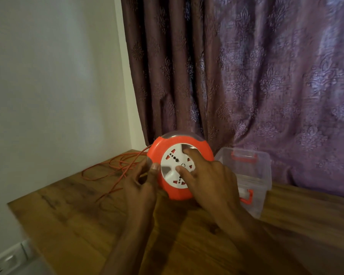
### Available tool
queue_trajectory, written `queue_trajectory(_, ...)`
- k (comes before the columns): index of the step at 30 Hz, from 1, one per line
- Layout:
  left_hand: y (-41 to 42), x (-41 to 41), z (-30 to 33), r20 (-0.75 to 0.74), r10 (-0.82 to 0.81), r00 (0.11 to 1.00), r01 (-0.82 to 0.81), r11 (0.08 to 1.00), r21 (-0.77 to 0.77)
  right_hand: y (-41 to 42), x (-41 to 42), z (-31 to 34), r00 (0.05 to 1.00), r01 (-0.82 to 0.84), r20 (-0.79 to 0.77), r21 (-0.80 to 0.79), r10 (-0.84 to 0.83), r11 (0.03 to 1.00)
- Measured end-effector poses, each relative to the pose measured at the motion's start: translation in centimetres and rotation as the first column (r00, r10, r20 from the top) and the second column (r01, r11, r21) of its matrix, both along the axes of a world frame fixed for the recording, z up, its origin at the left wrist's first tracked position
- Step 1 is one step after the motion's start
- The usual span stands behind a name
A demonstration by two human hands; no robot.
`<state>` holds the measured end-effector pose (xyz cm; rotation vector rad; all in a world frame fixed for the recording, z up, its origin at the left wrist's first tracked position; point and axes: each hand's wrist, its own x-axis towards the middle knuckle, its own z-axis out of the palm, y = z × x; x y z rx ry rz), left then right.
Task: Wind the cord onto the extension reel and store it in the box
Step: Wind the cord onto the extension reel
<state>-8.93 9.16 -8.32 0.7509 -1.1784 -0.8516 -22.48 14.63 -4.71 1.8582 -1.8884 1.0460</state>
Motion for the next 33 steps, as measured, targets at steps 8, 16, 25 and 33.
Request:
queue_trajectory(8, -0.6, 1.8, 0.4, 0.012, 0.075, 0.997, -0.075, 0.997, -0.036, -0.6, 0.9, -1.0, 0.875, -0.155, -0.453, 0.068, 0.169, 0.986)
queue_trajectory(16, -3.4, 2.4, 0.9, 0.009, 0.112, 0.994, -0.111, 0.992, -0.055, -4.6, 1.7, -0.9, 0.922, -0.193, -0.311, 0.142, 0.229, 0.971)
queue_trajectory(25, -4.9, 3.7, -1.1, 0.06, 0.289, 0.956, -0.282, 0.954, -0.106, -5.5, 4.5, -1.2, 0.975, -0.094, -0.199, 0.013, 0.095, 0.995)
queue_trajectory(33, -4.5, 3.6, -1.2, -0.004, 0.345, 0.939, -0.344, 0.934, -0.097, -4.6, 5.0, -1.1, 0.989, -0.093, -0.122, -0.107, 0.08, 0.99)
